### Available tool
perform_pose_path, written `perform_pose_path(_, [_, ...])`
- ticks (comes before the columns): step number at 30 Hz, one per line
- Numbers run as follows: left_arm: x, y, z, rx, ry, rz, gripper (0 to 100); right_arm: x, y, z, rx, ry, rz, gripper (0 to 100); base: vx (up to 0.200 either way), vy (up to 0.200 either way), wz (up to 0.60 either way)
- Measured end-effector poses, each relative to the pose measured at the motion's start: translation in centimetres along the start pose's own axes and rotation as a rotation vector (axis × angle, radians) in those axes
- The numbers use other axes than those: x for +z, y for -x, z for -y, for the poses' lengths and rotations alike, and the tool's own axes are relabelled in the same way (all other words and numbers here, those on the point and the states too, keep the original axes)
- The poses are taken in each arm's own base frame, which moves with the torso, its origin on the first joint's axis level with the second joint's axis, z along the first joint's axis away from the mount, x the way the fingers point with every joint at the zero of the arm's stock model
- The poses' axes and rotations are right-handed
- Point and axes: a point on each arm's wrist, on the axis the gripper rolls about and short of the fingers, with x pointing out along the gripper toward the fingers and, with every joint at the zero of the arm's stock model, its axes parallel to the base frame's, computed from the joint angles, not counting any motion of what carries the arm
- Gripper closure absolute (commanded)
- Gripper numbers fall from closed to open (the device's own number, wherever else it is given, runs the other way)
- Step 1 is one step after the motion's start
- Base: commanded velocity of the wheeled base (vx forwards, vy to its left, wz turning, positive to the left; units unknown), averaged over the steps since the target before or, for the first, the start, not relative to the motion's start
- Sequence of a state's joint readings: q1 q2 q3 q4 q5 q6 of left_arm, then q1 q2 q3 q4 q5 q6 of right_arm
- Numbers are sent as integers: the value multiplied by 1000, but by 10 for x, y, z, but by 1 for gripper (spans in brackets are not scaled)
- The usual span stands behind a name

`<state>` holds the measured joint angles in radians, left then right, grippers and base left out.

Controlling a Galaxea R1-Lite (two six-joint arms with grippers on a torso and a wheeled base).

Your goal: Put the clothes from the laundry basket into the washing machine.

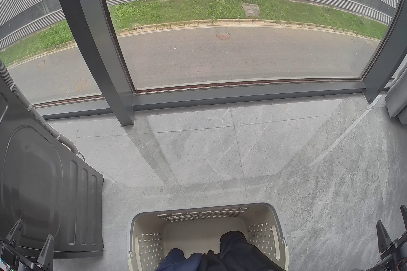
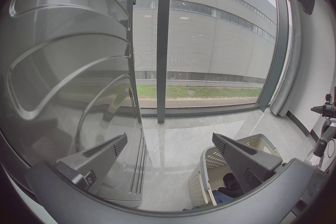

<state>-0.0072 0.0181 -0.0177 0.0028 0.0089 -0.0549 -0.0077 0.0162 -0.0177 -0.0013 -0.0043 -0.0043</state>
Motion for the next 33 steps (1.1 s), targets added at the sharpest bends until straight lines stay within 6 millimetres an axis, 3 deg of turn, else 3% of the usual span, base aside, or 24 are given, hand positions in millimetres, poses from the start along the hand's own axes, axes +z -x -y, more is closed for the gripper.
perform_pose_path(23, [0,0,0,0,0,0,0,0,0,0,0,0,0,0,0,0,0])
perform_pose_path(33, [0,0,0,0,1,0,0,0,0,0,1,0,0,0,-200,0,0])
